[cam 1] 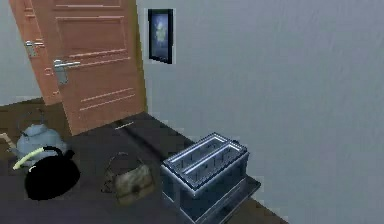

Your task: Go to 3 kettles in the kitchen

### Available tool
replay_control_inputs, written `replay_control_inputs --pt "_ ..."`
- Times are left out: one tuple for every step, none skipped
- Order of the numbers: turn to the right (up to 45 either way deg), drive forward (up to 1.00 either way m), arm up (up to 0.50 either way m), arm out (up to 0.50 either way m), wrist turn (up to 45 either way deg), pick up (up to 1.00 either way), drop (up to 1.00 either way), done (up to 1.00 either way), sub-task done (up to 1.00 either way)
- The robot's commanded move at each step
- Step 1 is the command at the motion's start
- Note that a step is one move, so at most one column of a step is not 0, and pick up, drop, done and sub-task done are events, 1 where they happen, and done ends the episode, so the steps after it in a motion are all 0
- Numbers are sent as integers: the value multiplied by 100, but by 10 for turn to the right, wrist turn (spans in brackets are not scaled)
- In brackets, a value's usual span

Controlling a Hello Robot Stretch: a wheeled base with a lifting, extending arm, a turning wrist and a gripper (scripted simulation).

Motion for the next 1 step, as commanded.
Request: replay_control_inputs --pt "-390 0 0 0 0 0 0 0 0"
